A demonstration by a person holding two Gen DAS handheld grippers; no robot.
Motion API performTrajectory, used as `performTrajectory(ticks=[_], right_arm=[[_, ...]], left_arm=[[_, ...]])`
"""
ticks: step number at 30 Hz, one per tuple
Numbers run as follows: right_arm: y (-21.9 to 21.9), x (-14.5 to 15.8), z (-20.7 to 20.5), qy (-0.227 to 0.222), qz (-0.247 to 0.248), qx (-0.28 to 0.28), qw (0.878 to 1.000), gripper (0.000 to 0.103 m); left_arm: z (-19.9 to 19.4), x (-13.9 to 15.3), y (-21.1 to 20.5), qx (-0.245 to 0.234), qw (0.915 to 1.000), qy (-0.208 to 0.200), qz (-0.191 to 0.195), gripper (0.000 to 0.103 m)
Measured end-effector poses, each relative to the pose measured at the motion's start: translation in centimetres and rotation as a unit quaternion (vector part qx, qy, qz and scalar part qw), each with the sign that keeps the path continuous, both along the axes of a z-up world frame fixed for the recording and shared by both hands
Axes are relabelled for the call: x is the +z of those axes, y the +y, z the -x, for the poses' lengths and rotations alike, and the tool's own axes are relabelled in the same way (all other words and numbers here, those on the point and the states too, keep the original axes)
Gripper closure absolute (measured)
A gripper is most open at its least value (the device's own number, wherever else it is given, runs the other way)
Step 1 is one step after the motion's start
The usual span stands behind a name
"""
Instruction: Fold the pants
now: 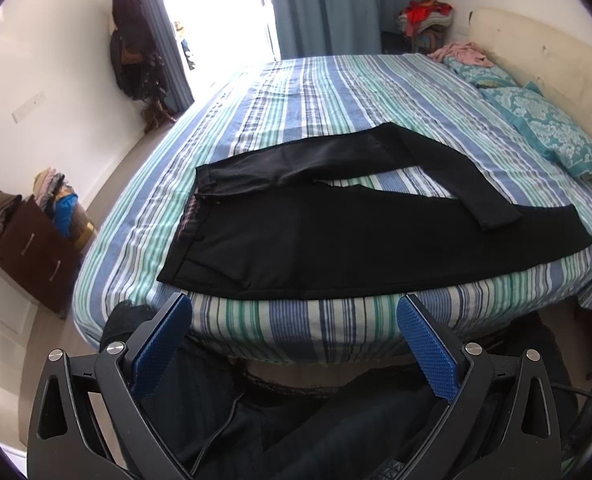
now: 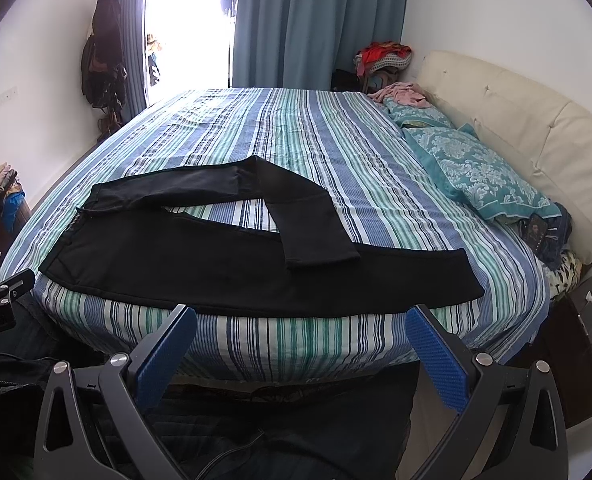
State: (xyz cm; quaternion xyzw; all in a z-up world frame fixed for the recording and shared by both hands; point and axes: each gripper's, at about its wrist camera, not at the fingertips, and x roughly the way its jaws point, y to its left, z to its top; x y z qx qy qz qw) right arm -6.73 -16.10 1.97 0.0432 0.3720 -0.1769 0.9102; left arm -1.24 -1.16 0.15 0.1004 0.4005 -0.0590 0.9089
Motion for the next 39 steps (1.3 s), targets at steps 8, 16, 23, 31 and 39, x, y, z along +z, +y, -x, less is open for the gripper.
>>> performTrajectory(ticks=[8, 16, 23, 31, 39], right_arm=[[0.11, -0.21, 0.14, 0.003, -0.001, 0.003, 1.0, 0.0], [0.36, -0.17, -0.15, 0.004, 0.0, 0.006, 1.0, 0.0], [0.63, -0.16, -0.36, 0.008, 0.001, 0.01, 1.0, 0.0], [0.61, -0.27, -0.25, 0.014, 0.004, 0.008, 1.0, 0.0], [0.88, -0.07, 0.03, 0.017, 0.01, 0.004, 1.0, 0.0]], left_arm=[[0.0, 0.13, -0.06, -0.002, 1.0, -0.003, -0.002, 0.001], [0.1, 0.14, -0.21, -0.002, 1.0, -0.005, -0.003, 0.001], [0.16, 0.1, -0.26, -0.003, 1.0, -0.005, -0.003, 0.001], [0.28, 0.07, -0.56, -0.01, 0.9999, -0.002, 0.001, 0.001], [0.18, 0.08, -0.57, -0.021, 0.9997, -0.004, 0.01, 0.001]])
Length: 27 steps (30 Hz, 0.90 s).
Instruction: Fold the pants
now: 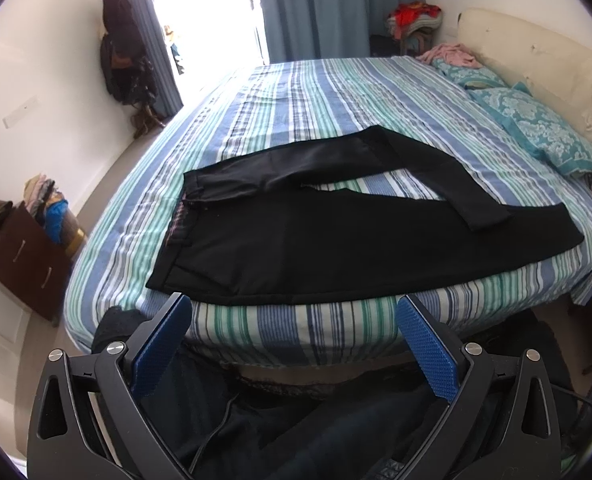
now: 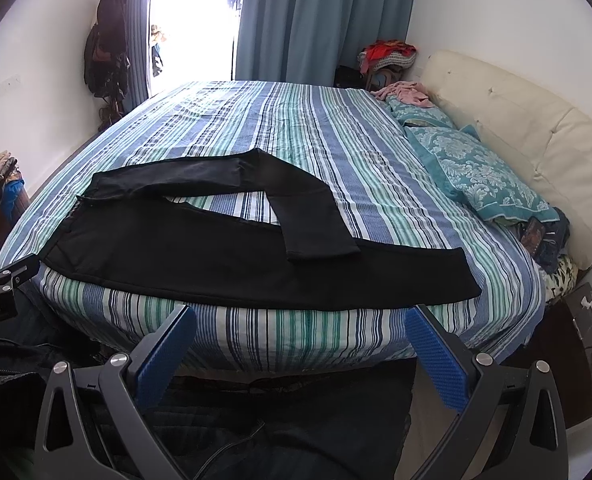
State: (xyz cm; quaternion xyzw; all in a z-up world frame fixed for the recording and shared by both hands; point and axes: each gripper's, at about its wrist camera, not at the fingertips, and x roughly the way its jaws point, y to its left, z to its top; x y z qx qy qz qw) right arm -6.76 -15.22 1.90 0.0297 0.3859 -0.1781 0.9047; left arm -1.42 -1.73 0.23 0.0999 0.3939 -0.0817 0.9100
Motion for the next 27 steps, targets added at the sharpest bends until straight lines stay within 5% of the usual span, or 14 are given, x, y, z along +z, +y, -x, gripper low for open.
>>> performTrajectory(ticks=[17, 27], right_arm=[[0.7, -0.3, 0.4, 0.006, -0.007, 0.019, 1.0, 0.0], [0.8, 1.0, 0.1, -0.081, -0.01, 0.084, 0.993, 0.0]], left_arm=[[-0.8, -0.2, -0.3, -0.011, 0.9998, 0.009, 0.017, 0.001], [-0.9, -0.4, -1.4, -0.024, 0.9997, 0.009, 0.003, 0.001]])
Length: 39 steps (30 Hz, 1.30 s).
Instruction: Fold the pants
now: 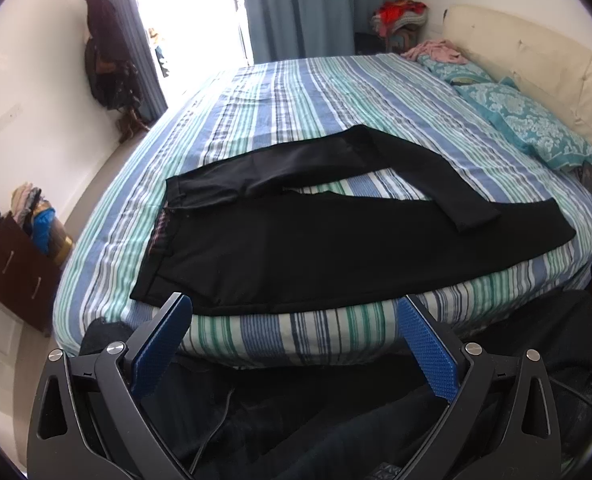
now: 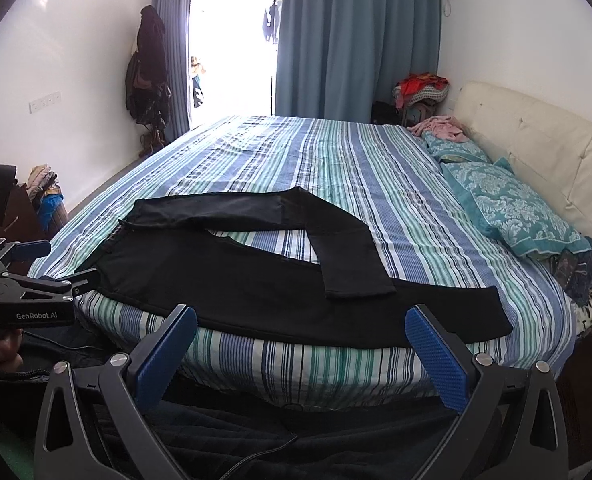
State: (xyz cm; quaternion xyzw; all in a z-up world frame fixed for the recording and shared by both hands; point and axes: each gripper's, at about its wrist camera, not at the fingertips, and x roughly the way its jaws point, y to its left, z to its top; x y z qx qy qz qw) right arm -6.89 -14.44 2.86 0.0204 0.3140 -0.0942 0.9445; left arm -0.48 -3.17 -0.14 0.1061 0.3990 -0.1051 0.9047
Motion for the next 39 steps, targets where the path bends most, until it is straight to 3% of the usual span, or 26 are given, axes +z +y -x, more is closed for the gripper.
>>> performTrajectory(ticks=[5, 10, 14, 17, 21, 23, 28, 29, 32, 36, 39], right_arm=[[-1.6, -3.0, -4.0, 0.012, 0.071, 0.027, 0.997, 0.0], [-7.0, -5.0, -8.2, 0.035, 0.045, 0.05, 0.997, 0.001], [-8.4, -9.1, -11.6, 0.11, 0.045, 0.1, 0.988, 0.016], [-8.0, -12.2, -13.3, 0.139, 0.061, 0.138, 0.979, 0.021], [-9.7, -16.0, -16.0, 0.177, 0.064, 0.13, 0.974, 0.04], [-9.9, -17.9, -17.3, 0.202, 0.068, 0.137, 0.967, 0.04], [-9.6, -20.8, -19.5, 0.201, 0.082, 0.154, 0.964, 0.04], [-10.1, -21.0, -19.9, 0.193, 0.08, 0.145, 0.967, 0.043], [-11.6, -20.5, -21.0, 0.192, 0.071, 0.106, 0.973, 0.088], [-13.4, -16.0, -21.1, 0.155, 0.103, 0.082, 0.979, 0.09], [-16.5, -11.7, -23.8, 0.135, 0.154, 0.064, 0.977, 0.09]], left_arm=[[-0.7, -0.2, 0.4, 0.013, 0.9999, 0.007, -0.005, 0.001], [-1.9, 0.4, 1.5, 0.036, 0.9993, 0.0, 0.012, 0.001], [-3.3, 0.5, 1.6, 0.053, 0.9982, 0.012, 0.026, 0.001], [-3.7, 0.2, 1.1, 0.05, 0.9982, 0.022, 0.025, 0.001], [-3.5, -0.6, 0.2, 0.038, 0.9987, 0.033, 0.005, 0.001], [-3.5, -0.9, -0.1, 0.035, 0.9987, 0.037, -0.003, 0.001], [-4.0, -1.6, 0.3, 0.045, 0.9977, 0.051, -0.003, 0.001], [-4.2, -1.8, 0.4, 0.047, 0.9973, 0.057, -0.004, 0.001], [-4.6, -2.4, 0.4, 0.051, 0.9963, 0.068, -0.011, 0.001], [-5.1, -3.1, 0.4, 0.053, 0.9958, 0.071, -0.021, 0.001], [-6.1, -4.1, -0.2, 0.045, 0.9949, 0.087, -0.023, 0.001]])
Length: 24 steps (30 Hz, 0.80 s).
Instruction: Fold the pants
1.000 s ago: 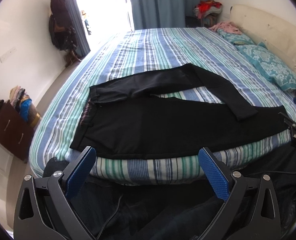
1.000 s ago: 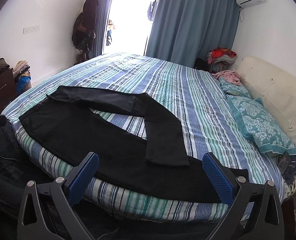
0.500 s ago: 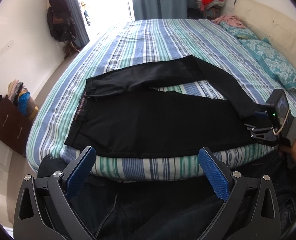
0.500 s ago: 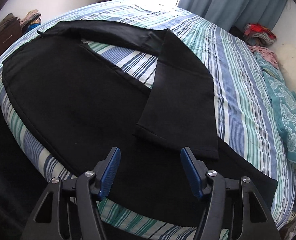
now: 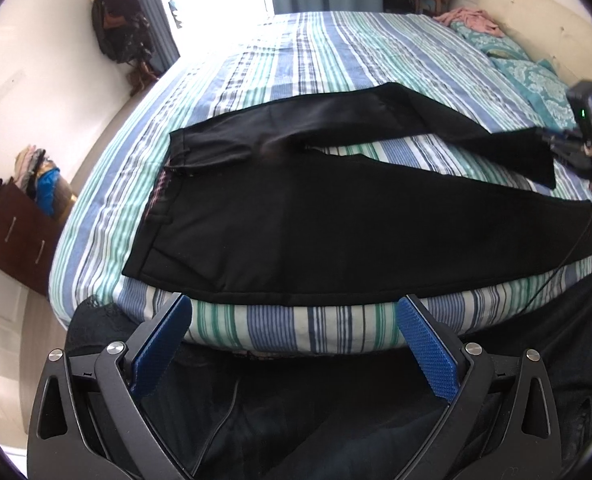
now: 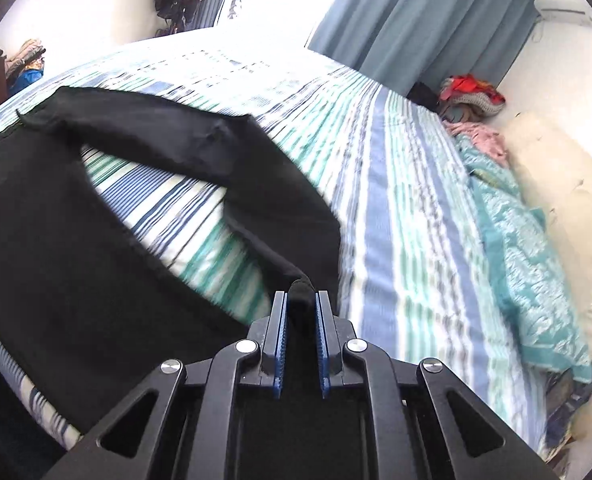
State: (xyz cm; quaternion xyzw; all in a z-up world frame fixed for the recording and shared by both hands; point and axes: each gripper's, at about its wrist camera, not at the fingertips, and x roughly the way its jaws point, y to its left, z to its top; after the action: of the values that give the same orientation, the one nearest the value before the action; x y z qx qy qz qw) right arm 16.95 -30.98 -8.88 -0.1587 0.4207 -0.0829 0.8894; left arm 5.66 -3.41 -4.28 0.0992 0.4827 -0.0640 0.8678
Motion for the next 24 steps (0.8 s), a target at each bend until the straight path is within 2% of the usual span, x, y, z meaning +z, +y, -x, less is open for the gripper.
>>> performTrajectory(ticks=[5, 8, 9, 10, 11, 12, 14, 15, 17, 21, 24], right_arm=[[-9.6, 5.5, -9.5, -0.017, 0.054, -0.05, 0.997, 0.09], [-17.4, 7.9, -16.2, -0.044, 0.085, -0.125, 0.988, 0.09], [-20.1, 8.0, -18.3, -0.045, 0.093, -0.158, 0.982, 0.085], [-22.9, 7.7, -20.1, -0.033, 0.081, -0.194, 0.977, 0.076], [-25.5, 7.0, -21.4, -0.012, 0.064, -0.237, 0.969, 0.048], [-27.4, 6.5, -21.9, -0.004, 0.042, -0.275, 0.961, 0.036], [-29.0, 6.3, -20.6, -0.046, -0.006, -0.314, 0.948, 0.035], [-29.1, 6.0, -19.2, -0.066, -0.033, -0.325, 0.943, 0.028], [-28.3, 4.7, -16.5, -0.086, -0.093, -0.328, 0.936, 0.021], [-22.9, 1.0, -9.9, -0.083, -0.166, -0.288, 0.94, 0.021], [-16.6, -0.8, -4.0, -0.092, -0.21, -0.243, 0.943, 0.021]], left_arm=[[-2.0, -0.7, -1.8, -0.014, 0.9997, 0.011, -0.017, 0.001], [-3.4, -0.7, -2.6, -0.013, 0.9996, 0.011, -0.022, 0.001], [-3.8, -0.8, -2.9, -0.013, 0.9996, 0.014, -0.022, 0.001], [-4.1, -0.9, -3.1, -0.014, 0.9995, 0.017, -0.023, 0.001], [-4.5, -1.0, -3.3, -0.014, 0.9994, 0.02, -0.025, 0.001], [-4.7, -1.2, -3.5, -0.014, 0.9993, 0.021, -0.027, 0.001], [-5.0, -1.7, -3.6, -0.012, 0.9992, 0.028, -0.028, 0.001], [-5.1, -2.0, -3.6, -0.011, 0.999, 0.034, -0.025, 0.001], [-5.4, -2.5, -3.6, -0.009, 0.9987, 0.046, -0.018, 0.001], [-6.5, -2.9, -3.1, 0.001, 0.9993, 0.032, -0.017, 0.001], [-9.7, -3.4, -1.7, 0.021, 0.9996, 0.003, -0.019, 0.001]])
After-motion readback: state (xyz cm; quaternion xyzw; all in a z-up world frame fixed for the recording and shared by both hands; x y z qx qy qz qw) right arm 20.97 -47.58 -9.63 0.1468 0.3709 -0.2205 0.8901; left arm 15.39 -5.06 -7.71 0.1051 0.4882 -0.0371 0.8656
